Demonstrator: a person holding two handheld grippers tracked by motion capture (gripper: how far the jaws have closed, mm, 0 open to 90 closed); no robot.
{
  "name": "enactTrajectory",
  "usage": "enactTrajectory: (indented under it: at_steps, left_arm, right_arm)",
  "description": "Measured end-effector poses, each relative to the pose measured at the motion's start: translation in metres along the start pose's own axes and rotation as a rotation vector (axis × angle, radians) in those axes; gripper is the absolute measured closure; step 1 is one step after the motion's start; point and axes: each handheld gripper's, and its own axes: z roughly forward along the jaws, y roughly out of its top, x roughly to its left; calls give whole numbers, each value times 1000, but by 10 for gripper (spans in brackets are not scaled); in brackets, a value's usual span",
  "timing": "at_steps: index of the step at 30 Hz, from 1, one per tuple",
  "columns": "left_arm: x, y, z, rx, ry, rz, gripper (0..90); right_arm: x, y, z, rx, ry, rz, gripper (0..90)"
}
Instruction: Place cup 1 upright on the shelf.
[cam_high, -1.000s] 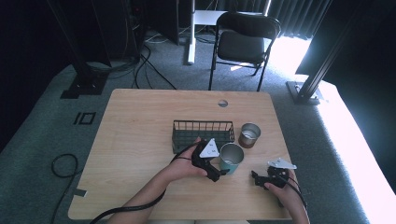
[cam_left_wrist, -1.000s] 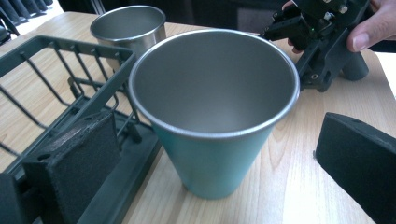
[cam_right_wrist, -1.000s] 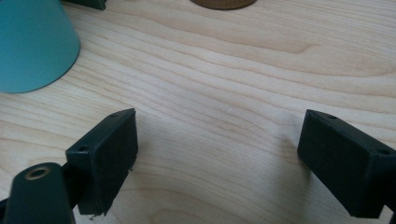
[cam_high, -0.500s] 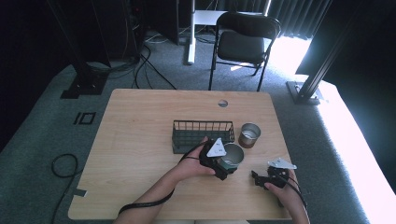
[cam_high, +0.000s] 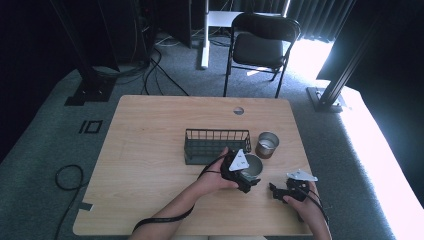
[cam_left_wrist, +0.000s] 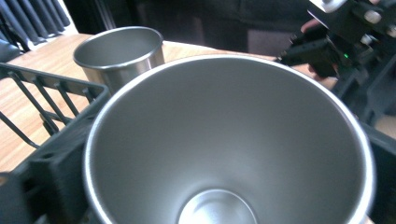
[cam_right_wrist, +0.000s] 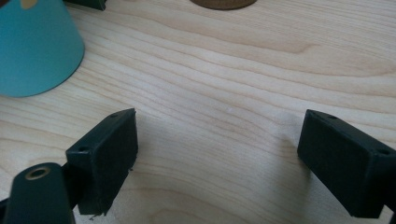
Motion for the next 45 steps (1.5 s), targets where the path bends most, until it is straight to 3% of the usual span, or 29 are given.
enactTrajectory:
  at_steps: [2,6,14,24,45]
  left_arm:
    - [0,0,2,-18,-5,-15,64]
    - [0,0,6,-32,-12,-6,82]
    - [-1,3,3,-16,-25,2,97]
    - [-4,17,-12,-46,-70,-23,97]
    - [3,47,-48,-101,-68,-17,98]
  right_arm:
    - [0,0,0,-1,0,0,118]
    - [0,0,0,-1,0,1,118]
    - [0,0,0,-1,-1,-1,118]
    - [0,0,0,0,0,-1,118]
    - [0,0,0,0,0,0,118]
